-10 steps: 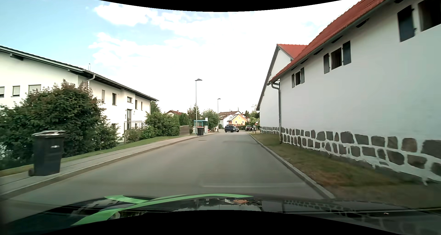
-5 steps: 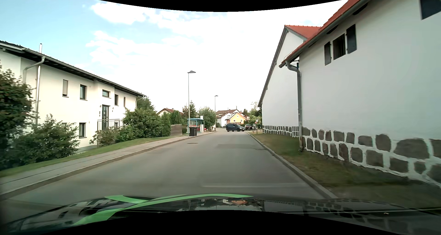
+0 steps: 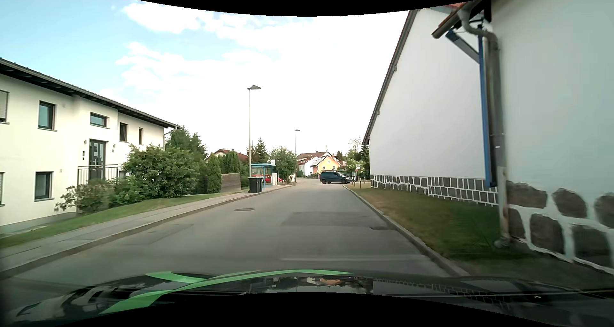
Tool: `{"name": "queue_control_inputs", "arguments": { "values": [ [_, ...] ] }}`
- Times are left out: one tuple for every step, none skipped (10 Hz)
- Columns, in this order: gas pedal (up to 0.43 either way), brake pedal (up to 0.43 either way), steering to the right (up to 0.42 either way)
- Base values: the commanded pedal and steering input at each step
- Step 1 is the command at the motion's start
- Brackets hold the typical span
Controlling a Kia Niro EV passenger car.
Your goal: Follow the waypoints while adhering to traffic rules and regulations
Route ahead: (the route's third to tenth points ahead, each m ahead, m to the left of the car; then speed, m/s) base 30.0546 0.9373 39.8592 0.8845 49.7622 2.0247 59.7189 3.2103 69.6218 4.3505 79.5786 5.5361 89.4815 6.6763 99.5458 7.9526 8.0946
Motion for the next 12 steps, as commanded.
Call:
{"name": "queue_control_inputs", "arguments": {
  "values": [
    [0.138, 0.0, 0.007],
    [0.138, 0.0, 0.007],
    [0.138, 0.0, 0.007],
    [0.138, 0.0, 0.007],
    [0.138, 0.0, 0.007],
    [0.15, 0.0, 0.007],
    [0.157, 0.0, 0.006],
    [0.15, 0.0, 0.006],
    [0.15, 0.0, 0.005],
    [0.138, 0.0, 0.004],
    [0.138, 0.0, 0.004],
    [0.087, 0.0, 0.003]
  ]
}}
